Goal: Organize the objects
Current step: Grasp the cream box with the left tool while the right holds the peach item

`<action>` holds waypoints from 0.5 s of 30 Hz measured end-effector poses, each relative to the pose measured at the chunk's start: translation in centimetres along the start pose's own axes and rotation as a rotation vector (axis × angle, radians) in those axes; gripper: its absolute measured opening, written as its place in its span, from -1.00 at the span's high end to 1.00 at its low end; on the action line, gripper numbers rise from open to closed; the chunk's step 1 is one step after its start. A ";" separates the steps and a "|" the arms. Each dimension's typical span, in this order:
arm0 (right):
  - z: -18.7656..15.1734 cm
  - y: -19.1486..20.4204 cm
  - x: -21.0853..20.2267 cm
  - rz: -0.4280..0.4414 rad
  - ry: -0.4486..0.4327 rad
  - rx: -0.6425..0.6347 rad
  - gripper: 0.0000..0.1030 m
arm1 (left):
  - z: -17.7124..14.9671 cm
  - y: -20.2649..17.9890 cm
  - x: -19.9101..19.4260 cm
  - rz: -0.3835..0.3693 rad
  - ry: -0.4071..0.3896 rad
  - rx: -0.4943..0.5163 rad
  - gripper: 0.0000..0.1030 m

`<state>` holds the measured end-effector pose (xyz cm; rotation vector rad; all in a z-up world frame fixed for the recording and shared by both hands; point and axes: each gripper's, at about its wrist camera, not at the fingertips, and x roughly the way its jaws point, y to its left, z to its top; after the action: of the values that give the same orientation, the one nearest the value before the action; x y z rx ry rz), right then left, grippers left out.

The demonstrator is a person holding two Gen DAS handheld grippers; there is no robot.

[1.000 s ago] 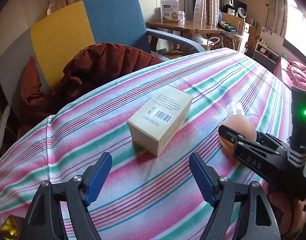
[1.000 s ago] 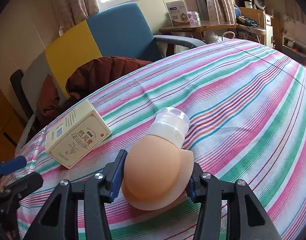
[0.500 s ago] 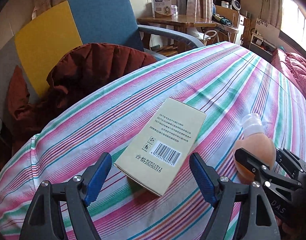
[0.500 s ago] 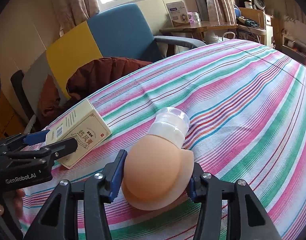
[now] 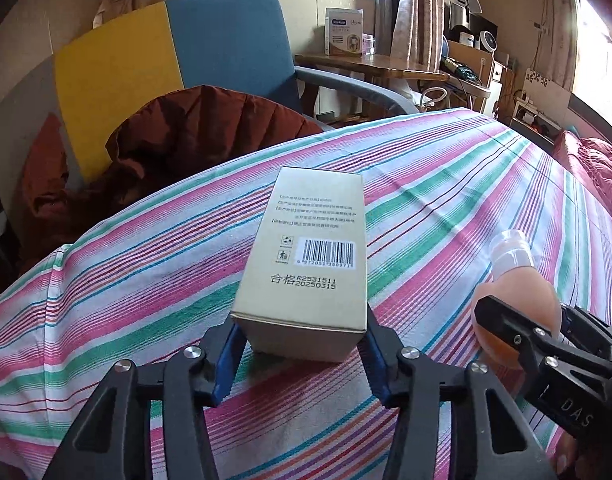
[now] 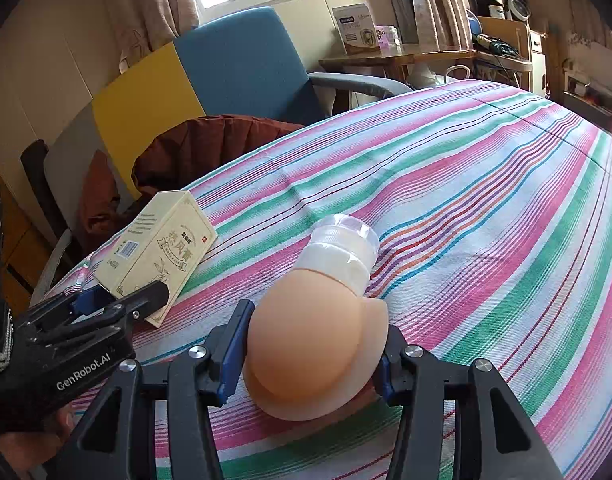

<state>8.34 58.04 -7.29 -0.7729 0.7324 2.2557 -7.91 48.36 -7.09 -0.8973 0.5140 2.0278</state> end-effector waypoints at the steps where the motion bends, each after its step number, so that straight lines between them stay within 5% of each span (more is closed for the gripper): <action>1: 0.0 0.0 0.0 0.000 0.000 0.000 -0.03 | -0.1 0.1 -0.1 0.002 -0.005 -0.005 -0.02; 15: 0.0 0.2 0.2 -0.021 -0.006 -0.021 -0.02 | -4.0 0.8 -4.2 0.049 -0.084 -0.122 -0.01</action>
<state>8.03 58.01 -7.35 -0.7802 0.6955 2.2499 -5.23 43.14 -6.57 -0.8746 0.3728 2.1499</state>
